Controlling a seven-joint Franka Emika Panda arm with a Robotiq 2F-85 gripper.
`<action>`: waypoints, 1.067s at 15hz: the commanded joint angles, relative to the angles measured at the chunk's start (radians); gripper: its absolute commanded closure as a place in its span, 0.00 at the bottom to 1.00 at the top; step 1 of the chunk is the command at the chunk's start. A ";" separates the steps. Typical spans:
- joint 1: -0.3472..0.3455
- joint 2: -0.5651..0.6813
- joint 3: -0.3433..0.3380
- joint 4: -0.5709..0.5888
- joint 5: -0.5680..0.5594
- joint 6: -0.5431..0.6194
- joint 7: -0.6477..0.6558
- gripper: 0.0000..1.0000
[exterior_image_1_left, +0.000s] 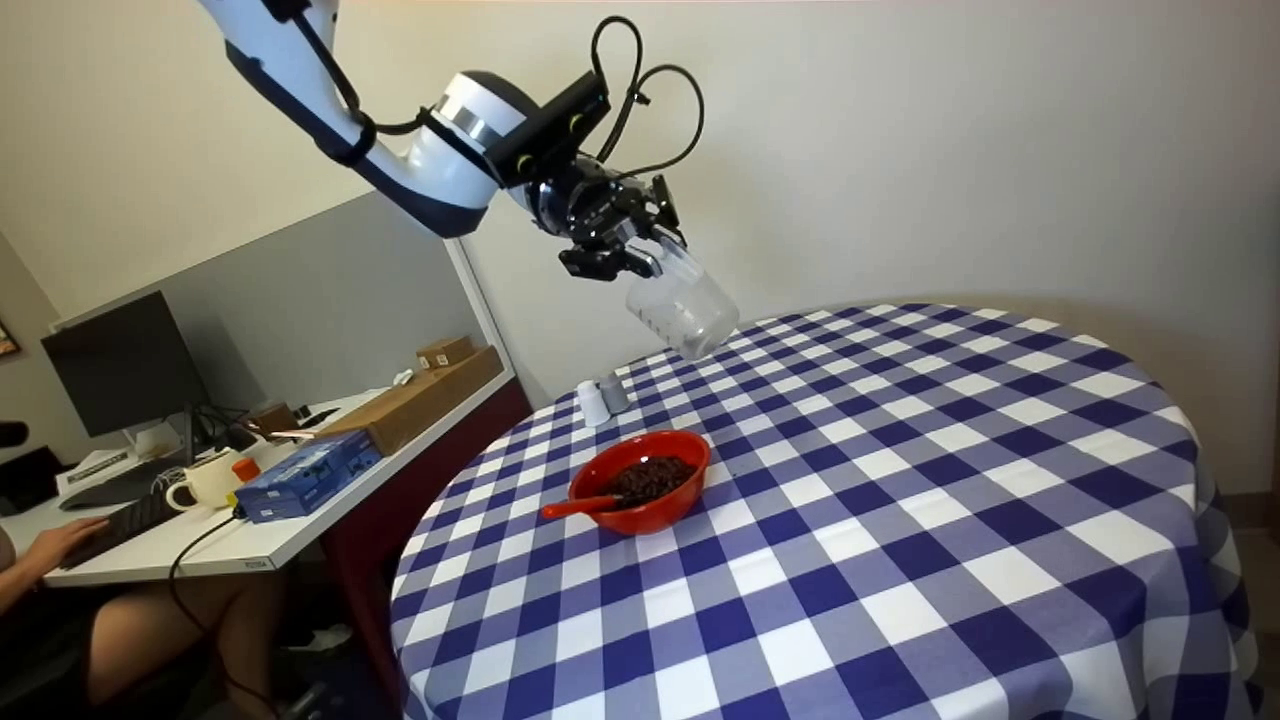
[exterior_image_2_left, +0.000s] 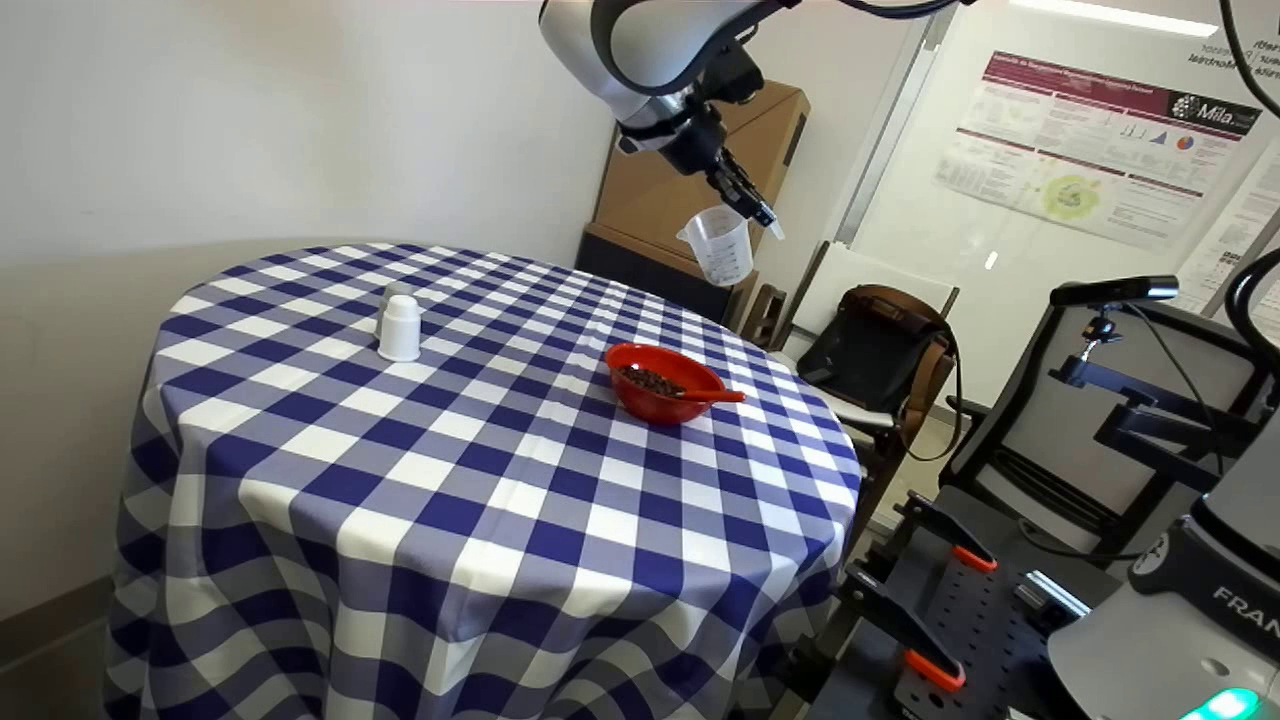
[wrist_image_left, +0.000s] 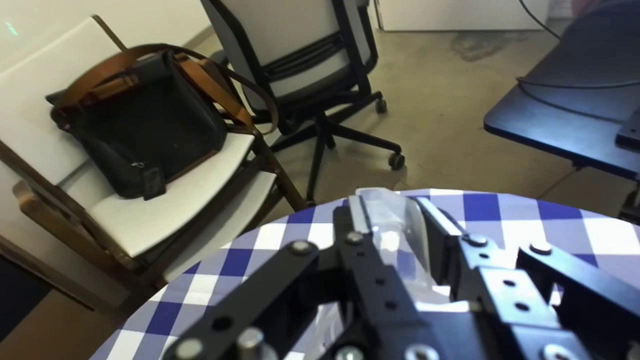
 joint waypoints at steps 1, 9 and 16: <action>-0.052 -0.003 -0.044 0.061 0.142 0.064 -0.042 0.90; -0.173 0.006 -0.144 0.081 0.483 0.265 -0.021 0.90; -0.222 0.007 -0.162 0.010 0.735 0.599 -0.027 0.90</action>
